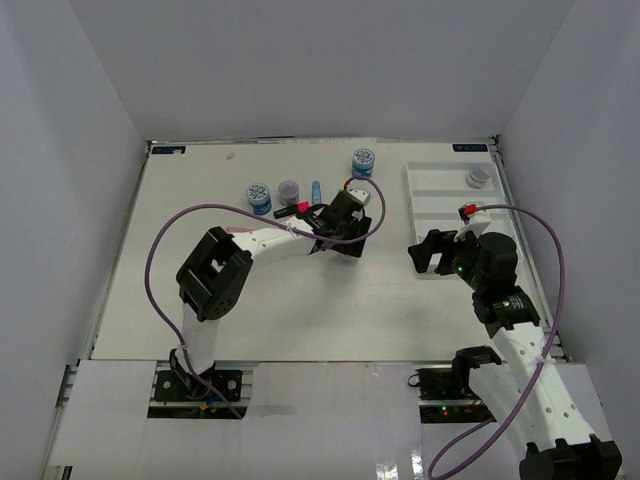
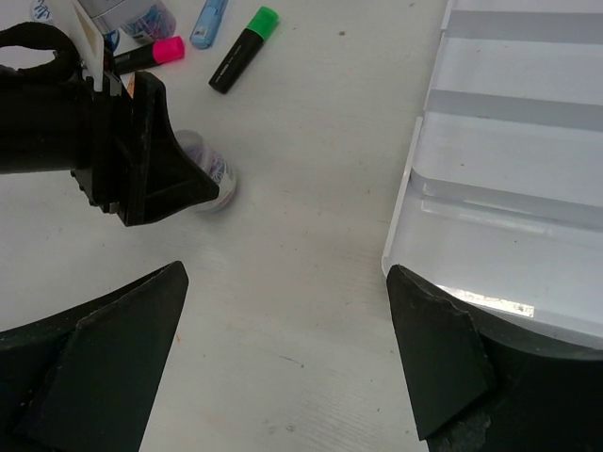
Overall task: Sort the stationery into containers
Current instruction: Place the stationery at the center of the board, then pick up the stationery from the center of the board, then place the stationery in the storage box, then pick up the stationery from the center of the board, then place the stationery at the center of the board.
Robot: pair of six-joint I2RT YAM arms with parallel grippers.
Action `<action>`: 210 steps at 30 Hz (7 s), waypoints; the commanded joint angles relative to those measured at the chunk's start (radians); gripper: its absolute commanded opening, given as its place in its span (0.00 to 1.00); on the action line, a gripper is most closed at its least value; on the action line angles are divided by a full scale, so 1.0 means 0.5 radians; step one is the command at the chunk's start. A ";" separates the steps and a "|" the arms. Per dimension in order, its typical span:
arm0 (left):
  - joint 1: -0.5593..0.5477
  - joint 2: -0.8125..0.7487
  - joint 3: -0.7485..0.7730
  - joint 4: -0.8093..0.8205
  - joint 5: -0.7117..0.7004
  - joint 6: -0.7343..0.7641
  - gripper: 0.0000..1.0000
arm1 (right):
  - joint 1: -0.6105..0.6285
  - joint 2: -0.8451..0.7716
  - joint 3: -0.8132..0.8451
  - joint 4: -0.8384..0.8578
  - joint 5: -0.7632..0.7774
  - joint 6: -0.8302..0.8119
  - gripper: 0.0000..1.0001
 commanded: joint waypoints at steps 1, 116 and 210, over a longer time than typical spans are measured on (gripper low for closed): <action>-0.045 -0.007 0.070 0.151 -0.078 -0.053 0.56 | 0.024 0.016 0.038 -0.008 0.028 -0.071 0.93; 1.078 -1.587 -1.198 0.074 -0.045 -0.065 0.98 | -0.464 2.502 2.112 0.118 0.433 -0.255 0.93; -0.146 0.027 0.162 -0.024 -0.290 -0.169 0.67 | -0.041 -0.196 -0.275 0.235 -0.113 0.117 0.92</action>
